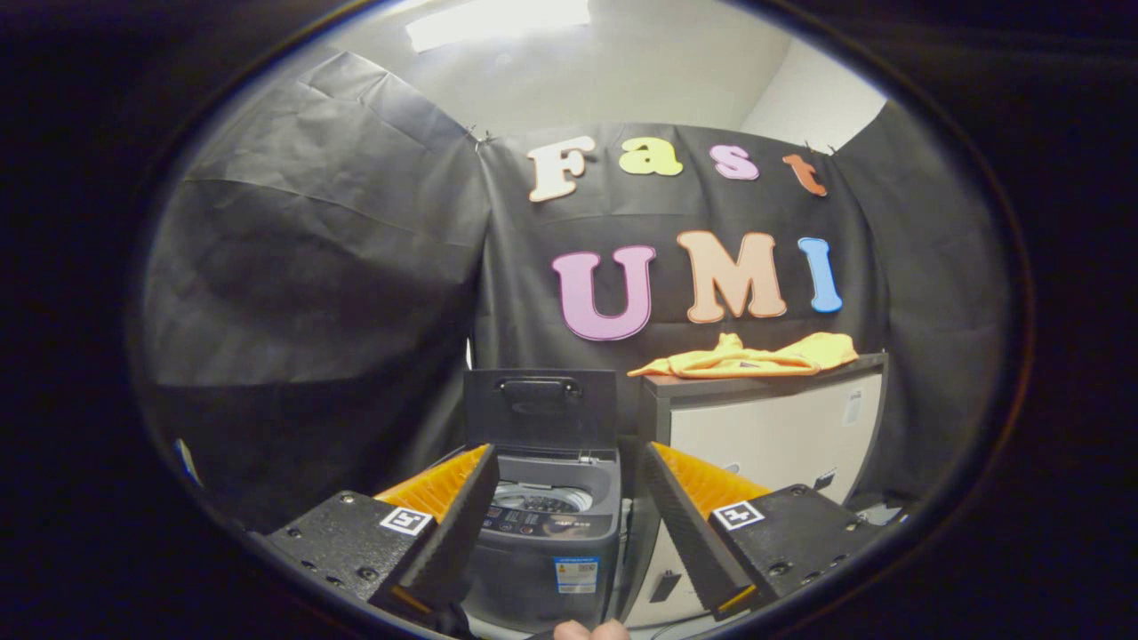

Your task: Put the clothes into the washing machine and then close the washing machine lid.

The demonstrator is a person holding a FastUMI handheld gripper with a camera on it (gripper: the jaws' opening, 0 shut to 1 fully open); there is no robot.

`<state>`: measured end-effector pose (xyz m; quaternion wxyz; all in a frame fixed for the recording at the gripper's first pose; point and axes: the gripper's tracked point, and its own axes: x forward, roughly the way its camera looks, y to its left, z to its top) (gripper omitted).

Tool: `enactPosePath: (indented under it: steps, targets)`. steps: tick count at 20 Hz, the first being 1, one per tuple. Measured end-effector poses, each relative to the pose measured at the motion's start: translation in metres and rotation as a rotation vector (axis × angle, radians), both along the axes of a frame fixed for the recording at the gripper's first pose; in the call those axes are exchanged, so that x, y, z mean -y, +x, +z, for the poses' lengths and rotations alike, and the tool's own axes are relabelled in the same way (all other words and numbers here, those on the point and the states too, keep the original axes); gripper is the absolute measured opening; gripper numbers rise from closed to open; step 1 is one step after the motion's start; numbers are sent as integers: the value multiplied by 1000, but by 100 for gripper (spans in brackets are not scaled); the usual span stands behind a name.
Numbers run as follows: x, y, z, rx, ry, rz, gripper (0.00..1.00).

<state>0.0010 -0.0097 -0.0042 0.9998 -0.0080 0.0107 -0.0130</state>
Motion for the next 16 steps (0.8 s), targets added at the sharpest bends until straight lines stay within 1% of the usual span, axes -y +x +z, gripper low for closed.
enactPosePath:
  steps: [5, 9, 12, 16]
  targets:
    - [7, 5, 0, -15, -52, -11, 99]
    - [5, 17, -1, -34, -26, 12, 99]
    - [13, 28, 6, -38, -47, 2, 98]
    - [19, 45, 9, -50, -40, 4, 98]
